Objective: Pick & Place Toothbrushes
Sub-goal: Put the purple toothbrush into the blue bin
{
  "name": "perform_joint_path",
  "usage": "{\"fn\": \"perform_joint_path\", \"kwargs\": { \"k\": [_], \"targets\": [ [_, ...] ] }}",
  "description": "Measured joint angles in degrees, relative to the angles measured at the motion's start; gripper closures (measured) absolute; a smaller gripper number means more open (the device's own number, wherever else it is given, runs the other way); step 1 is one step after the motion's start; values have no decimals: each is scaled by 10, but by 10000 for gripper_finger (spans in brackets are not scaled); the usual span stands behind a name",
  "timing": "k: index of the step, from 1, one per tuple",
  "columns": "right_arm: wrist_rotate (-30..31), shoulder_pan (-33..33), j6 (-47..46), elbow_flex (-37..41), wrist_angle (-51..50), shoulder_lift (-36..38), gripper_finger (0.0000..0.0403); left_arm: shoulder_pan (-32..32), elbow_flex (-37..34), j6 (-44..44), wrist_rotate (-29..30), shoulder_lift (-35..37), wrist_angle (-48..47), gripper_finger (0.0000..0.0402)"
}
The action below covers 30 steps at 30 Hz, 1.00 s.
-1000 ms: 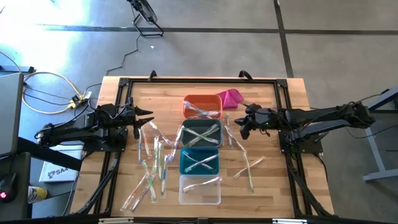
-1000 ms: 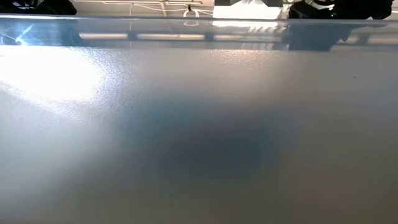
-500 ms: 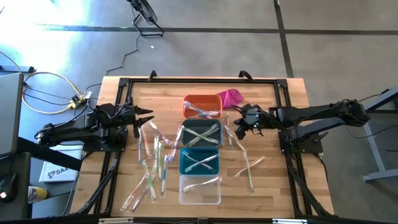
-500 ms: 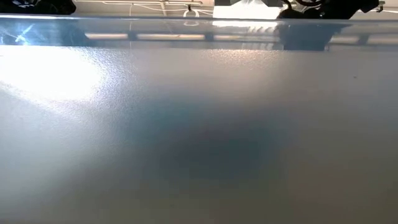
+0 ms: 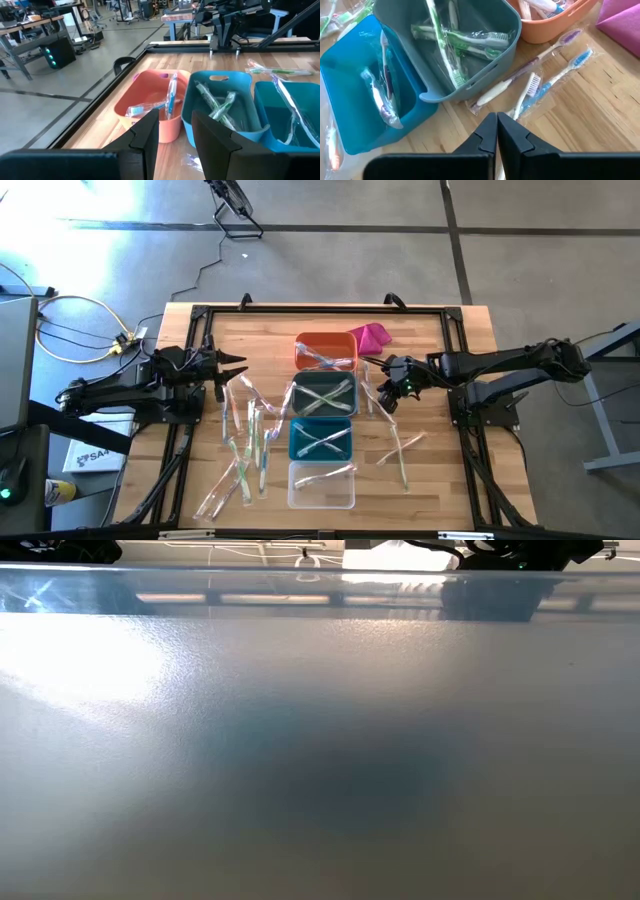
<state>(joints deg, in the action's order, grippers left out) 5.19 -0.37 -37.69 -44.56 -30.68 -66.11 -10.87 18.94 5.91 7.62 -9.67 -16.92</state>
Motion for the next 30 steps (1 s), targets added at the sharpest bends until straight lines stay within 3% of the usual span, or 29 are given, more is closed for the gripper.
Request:
{"fn": "perform_joint_path", "kwargs": {
  "k": [5,10,21,30],
  "targets": [
    [0,0,17,0,0,0,396,0,0,-1,0,0,0,289],
    [43,0,-4,0,0,0,379,0,0,-1,0,0,0,289],
    [50,0,3,0,-13,0,260,0,0,-1,0,0,0,289],
    [30,0,-26,36,-1,-26,256,0,0,-1,0,0,0,289]
  ]
}}
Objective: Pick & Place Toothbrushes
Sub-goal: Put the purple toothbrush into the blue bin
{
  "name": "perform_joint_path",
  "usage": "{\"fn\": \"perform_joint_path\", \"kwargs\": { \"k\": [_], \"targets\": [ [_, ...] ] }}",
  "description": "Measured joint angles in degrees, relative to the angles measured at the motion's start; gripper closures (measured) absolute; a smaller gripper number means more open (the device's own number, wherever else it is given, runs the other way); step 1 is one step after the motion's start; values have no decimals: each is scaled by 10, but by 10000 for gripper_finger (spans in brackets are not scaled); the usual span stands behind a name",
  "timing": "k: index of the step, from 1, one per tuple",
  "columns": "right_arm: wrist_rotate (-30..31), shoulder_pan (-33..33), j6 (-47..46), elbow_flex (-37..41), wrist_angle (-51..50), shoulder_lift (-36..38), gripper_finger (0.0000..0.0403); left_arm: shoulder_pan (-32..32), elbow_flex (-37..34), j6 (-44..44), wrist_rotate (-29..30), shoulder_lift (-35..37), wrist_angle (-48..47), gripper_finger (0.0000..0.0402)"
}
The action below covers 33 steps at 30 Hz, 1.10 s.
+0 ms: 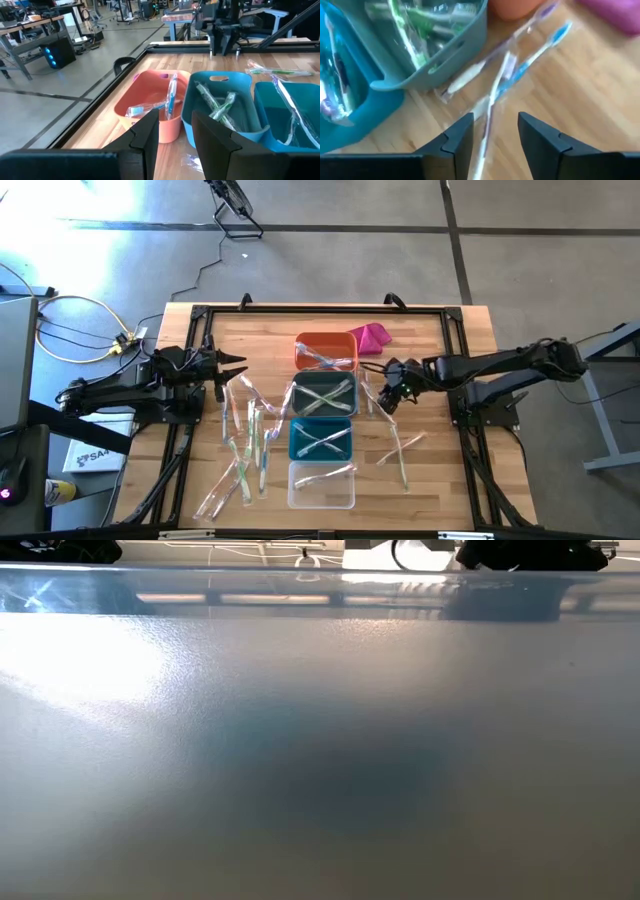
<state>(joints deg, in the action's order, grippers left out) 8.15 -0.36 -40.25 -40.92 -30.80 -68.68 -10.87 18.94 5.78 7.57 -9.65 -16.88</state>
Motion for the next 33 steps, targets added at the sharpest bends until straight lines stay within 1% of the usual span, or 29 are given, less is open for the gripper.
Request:
{"fn": "perform_joint_path", "kwargs": {
  "k": [4,7,13,17,26,33],
  "targets": [
    [-29,0,-19,6,0,-27,265,0,0,0,0,0,0,289],
    [-47,0,-22,6,7,-48,270,0,0,0,0,0,0,289],
    [-103,0,-22,6,26,-100,277,0,0,0,0,0,0,289],
    [-125,0,-31,6,27,-131,281,0,0,0,0,0,0,289],
    [-130,9,-37,6,28,-173,282,0,0,0,0,0,0,289],
    [-118,27,-36,4,28,-189,282,0,0,0,0,0,0,289]
  ]
}}
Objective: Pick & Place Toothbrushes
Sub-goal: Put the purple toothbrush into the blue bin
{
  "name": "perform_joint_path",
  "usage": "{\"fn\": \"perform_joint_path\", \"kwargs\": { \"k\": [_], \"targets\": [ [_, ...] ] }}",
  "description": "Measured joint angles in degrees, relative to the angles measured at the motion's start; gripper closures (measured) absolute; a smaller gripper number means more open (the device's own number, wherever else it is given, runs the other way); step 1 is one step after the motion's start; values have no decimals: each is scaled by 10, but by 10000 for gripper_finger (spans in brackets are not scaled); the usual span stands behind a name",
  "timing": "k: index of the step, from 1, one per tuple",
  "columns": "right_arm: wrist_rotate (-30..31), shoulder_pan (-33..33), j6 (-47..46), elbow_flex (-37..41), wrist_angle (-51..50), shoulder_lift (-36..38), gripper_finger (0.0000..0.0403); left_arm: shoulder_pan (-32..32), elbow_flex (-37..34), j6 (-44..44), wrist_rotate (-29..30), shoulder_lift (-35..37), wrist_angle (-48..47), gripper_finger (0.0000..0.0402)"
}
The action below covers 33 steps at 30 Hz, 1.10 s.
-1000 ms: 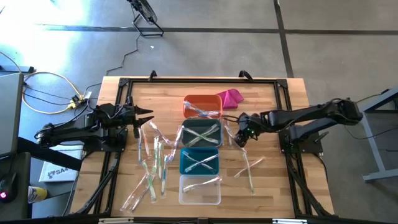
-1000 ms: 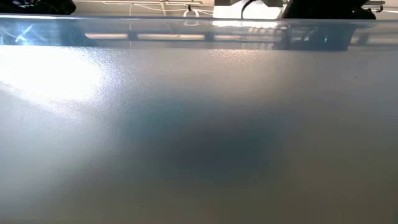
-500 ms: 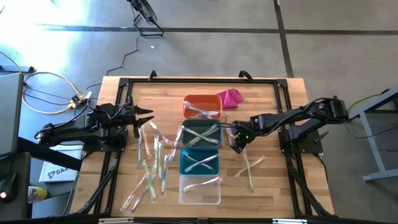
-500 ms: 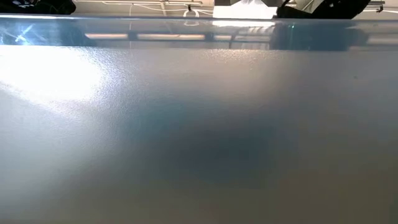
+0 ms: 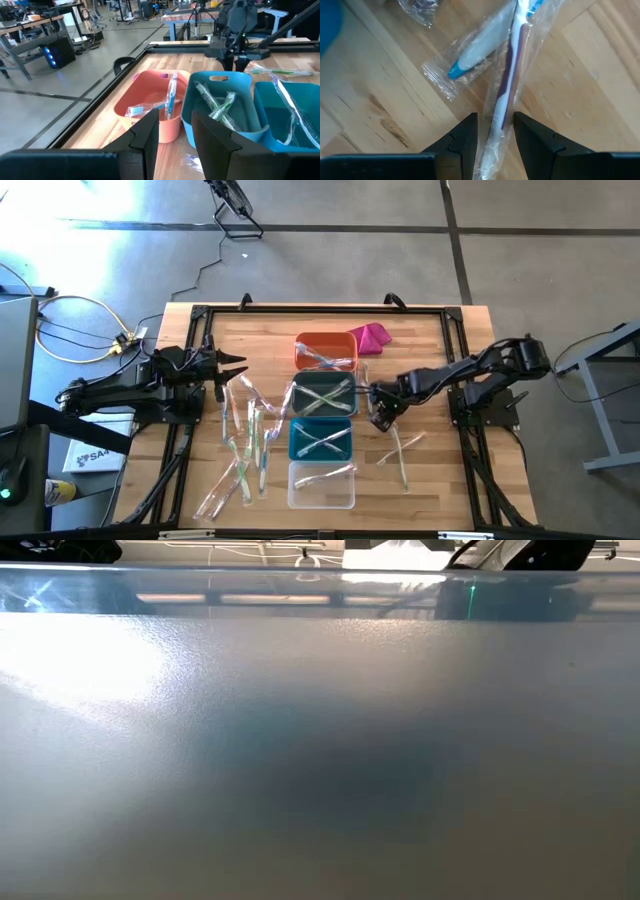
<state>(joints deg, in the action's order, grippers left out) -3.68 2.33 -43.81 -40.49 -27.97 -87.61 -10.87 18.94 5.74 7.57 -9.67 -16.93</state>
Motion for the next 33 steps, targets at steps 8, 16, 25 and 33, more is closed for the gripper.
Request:
{"fn": "perform_joint_path", "kwargs": {
  "k": [8,16,25,33],
  "targets": [
    [22,8,-1,0,2,1,284,0,0,0,0,0,0,289],
    [22,8,0,1,0,1,323,0,0,0,0,0,0,289],
    [19,8,1,1,0,2,369,0,0,0,0,0,0,289],
    [18,8,1,1,0,2,376,0,0,0,0,0,0,289]
  ]
}}
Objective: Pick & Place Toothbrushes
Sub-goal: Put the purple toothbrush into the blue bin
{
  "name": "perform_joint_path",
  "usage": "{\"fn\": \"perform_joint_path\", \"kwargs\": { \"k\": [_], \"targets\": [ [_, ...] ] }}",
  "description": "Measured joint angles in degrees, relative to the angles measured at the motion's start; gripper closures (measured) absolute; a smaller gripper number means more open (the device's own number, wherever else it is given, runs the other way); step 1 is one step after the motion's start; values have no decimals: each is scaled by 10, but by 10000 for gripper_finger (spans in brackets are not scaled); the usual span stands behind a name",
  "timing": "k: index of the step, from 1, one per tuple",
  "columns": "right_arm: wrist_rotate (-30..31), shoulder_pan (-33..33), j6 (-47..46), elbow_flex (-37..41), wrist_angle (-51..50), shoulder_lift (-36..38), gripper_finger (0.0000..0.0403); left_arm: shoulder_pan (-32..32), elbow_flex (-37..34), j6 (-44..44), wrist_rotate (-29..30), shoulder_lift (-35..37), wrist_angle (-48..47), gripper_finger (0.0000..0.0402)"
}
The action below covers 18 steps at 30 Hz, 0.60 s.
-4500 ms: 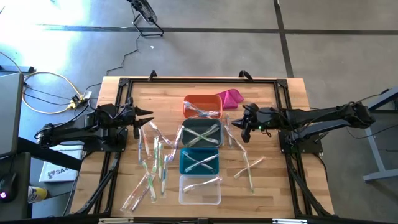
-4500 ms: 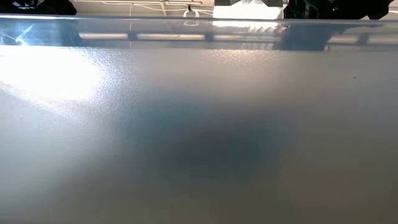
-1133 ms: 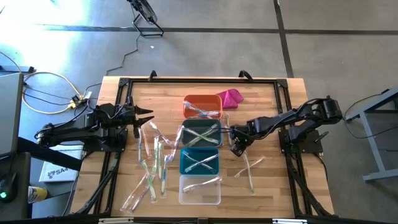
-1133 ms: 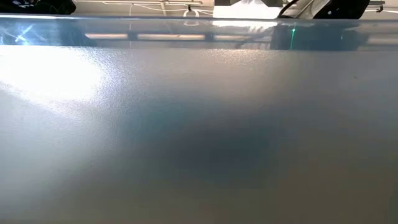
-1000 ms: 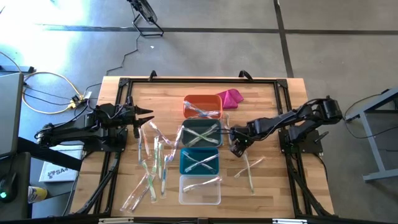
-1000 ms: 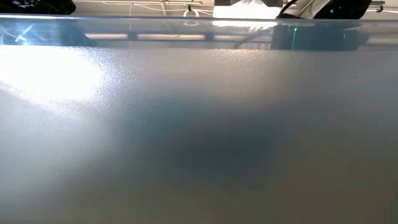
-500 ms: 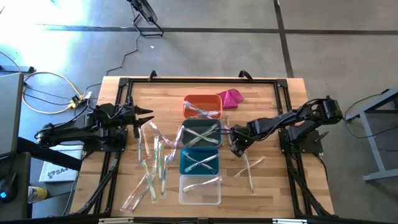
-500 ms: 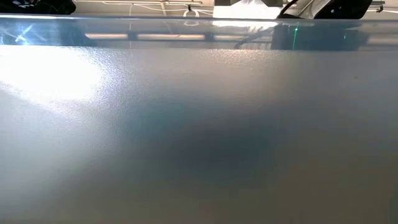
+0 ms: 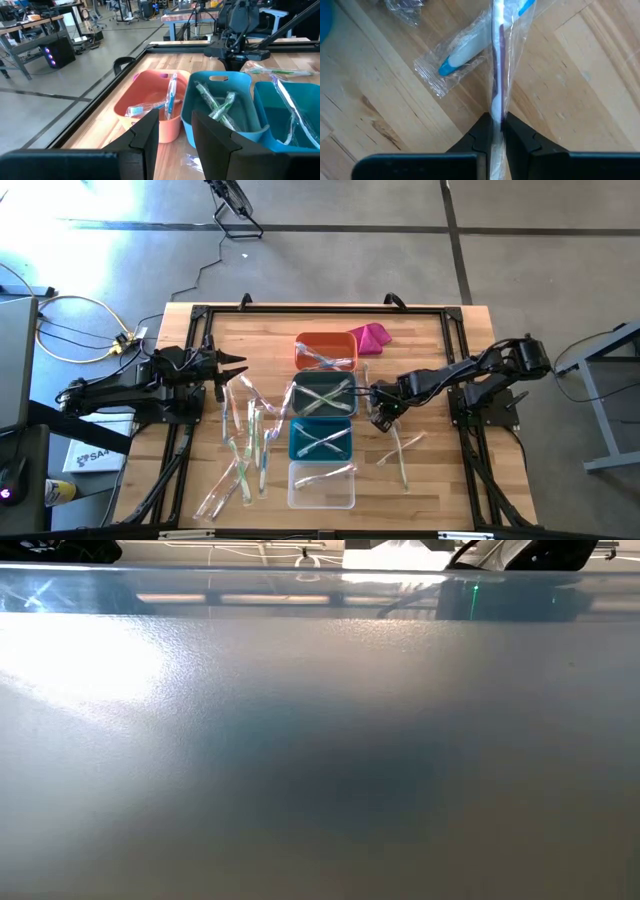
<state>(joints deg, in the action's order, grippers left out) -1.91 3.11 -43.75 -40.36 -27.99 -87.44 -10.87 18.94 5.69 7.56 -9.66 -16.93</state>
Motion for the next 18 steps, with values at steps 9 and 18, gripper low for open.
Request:
{"fn": "perform_joint_path", "kwargs": {
  "k": [9,18],
  "targets": [
    [1,0,3,0,0,0,383,0,0,0,0,0,0,289],
    [-3,-4,22,-15,-12,20,383,0,0,0,0,0,0,289]
  ]
}}
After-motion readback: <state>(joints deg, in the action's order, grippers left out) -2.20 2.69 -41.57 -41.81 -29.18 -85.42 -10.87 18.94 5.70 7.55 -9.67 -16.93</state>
